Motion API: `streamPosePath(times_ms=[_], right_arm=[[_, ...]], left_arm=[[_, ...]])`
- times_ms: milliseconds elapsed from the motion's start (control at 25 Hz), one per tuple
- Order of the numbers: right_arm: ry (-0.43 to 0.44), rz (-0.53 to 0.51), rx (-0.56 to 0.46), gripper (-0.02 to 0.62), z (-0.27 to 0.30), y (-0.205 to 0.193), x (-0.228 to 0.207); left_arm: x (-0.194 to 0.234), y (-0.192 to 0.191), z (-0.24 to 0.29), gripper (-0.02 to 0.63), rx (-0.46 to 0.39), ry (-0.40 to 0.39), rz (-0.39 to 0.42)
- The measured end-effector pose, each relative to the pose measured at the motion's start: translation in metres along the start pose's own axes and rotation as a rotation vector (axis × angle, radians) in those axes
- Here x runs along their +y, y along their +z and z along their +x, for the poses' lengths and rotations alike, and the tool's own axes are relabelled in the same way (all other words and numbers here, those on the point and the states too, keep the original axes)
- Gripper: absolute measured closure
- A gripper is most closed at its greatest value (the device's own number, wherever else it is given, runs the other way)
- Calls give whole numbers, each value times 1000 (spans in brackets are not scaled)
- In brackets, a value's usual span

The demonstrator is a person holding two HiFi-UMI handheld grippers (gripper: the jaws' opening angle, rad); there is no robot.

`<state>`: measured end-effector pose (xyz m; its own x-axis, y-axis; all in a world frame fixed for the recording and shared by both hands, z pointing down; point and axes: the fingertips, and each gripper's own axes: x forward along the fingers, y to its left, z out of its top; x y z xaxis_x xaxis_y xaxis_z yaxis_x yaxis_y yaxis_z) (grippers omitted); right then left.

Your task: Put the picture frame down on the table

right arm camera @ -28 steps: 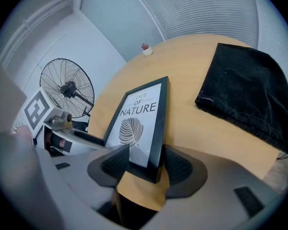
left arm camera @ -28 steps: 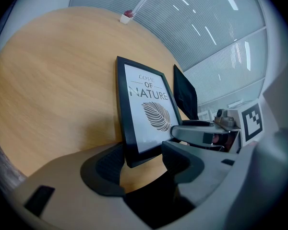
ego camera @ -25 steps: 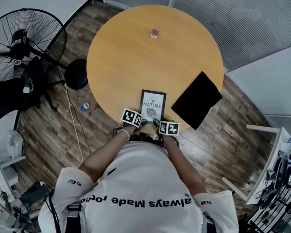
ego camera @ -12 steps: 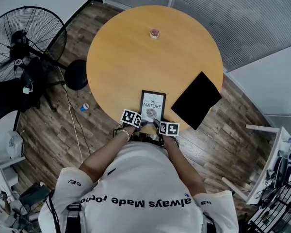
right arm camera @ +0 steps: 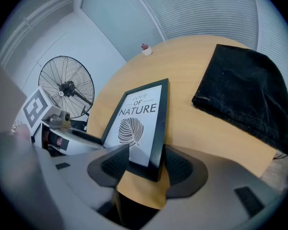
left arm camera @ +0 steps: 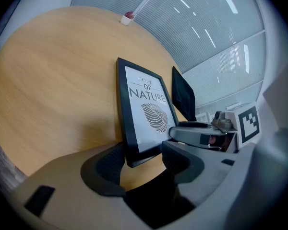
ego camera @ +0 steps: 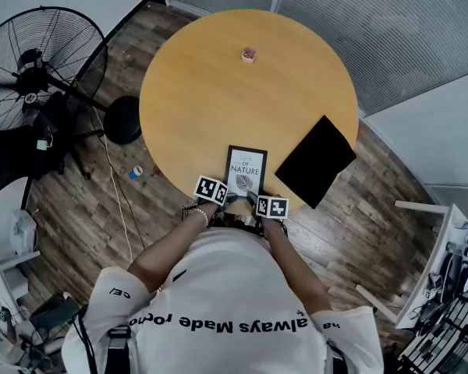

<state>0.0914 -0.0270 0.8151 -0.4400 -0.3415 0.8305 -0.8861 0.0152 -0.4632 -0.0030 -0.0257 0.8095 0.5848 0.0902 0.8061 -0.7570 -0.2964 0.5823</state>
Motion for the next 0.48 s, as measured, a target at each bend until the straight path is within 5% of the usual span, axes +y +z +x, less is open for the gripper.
streamPosePath(times_ms=[480], right_arm=[[-11, -22, 2, 364, -4, 1, 0]], left_arm=[[-3, -1, -2, 362, -6, -1, 7]])
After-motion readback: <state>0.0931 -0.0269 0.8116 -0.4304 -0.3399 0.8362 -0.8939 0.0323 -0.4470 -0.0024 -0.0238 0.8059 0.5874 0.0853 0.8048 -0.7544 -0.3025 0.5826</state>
